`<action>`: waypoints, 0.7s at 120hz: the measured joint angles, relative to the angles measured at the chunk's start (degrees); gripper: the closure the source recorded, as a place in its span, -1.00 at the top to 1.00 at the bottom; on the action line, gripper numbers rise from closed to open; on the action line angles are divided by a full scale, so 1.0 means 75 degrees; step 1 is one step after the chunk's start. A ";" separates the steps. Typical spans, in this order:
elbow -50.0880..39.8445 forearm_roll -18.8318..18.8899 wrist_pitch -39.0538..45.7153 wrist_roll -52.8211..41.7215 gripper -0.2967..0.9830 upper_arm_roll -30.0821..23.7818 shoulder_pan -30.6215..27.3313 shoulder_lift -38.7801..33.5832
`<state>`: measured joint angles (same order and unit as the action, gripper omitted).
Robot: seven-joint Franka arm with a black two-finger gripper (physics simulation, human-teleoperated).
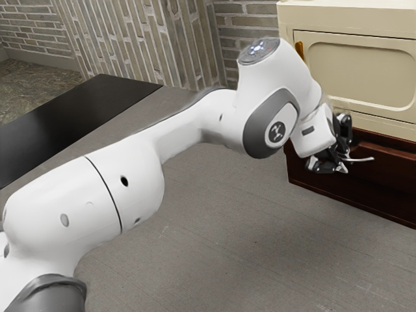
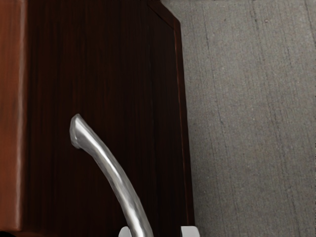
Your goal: Pull the drawer handle with one arm to open the drawer
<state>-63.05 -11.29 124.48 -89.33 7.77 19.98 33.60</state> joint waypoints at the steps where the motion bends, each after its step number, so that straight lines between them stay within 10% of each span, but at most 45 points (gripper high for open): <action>1: -0.0046 0.0002 0.0029 -0.0008 -0.53 0.0014 0.0016 -0.0018; 84: -0.3286 -0.0019 0.1437 -0.0393 -0.63 0.1129 0.1424 -0.2203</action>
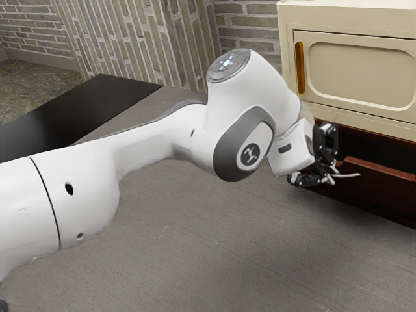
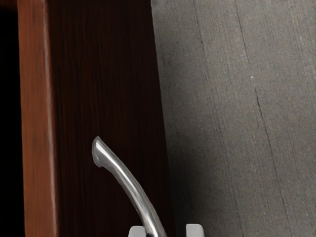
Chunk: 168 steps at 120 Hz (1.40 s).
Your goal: Pull the drawer handle with one arm to open the drawer
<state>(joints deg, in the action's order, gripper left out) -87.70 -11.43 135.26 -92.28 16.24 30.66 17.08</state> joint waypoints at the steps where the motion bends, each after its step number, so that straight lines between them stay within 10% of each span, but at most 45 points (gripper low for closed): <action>1: -0.0047 0.0000 0.0014 -0.0002 -0.63 0.0001 0.0008 -0.0032; 77: -0.2775 0.0029 0.0753 -0.0079 -0.61 0.0433 0.0818 -0.1944; 168: -0.3154 0.0060 0.0703 -0.0056 -0.30 0.0917 0.1439 -0.2472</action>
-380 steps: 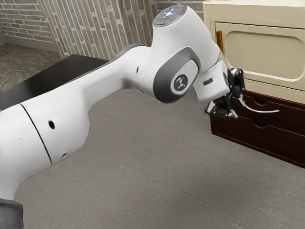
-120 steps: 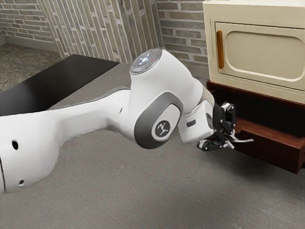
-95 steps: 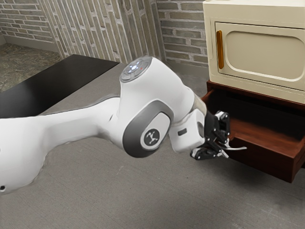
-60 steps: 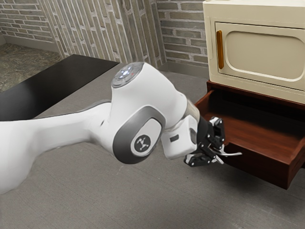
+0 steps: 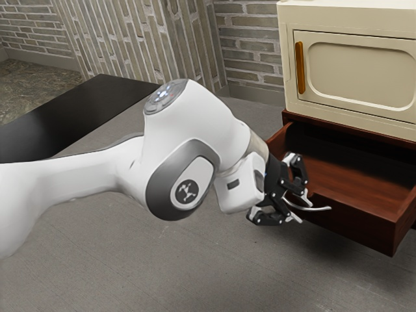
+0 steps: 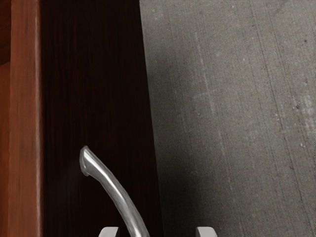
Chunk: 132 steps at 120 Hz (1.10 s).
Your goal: Pull the drawer handle with one arm to open the drawer
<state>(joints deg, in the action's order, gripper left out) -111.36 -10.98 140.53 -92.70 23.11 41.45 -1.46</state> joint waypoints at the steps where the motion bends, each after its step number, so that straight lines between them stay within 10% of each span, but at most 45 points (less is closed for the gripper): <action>1: -0.0002 0.0000 -0.0001 0.0000 -0.30 0.0000 0.0008 -0.0011; 36: 0.0565 0.0000 -0.0796 0.0089 -0.19 -0.0039 0.0294 -0.0578; 98: 0.4451 0.1102 -0.6508 0.1158 0.31 -0.0137 -0.2985 0.0580; 132: 0.4645 0.1501 -0.7180 0.2353 0.48 -0.0133 -0.2544 0.0605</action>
<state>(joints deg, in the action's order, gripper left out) -76.52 0.27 86.68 -75.05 22.12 22.38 3.08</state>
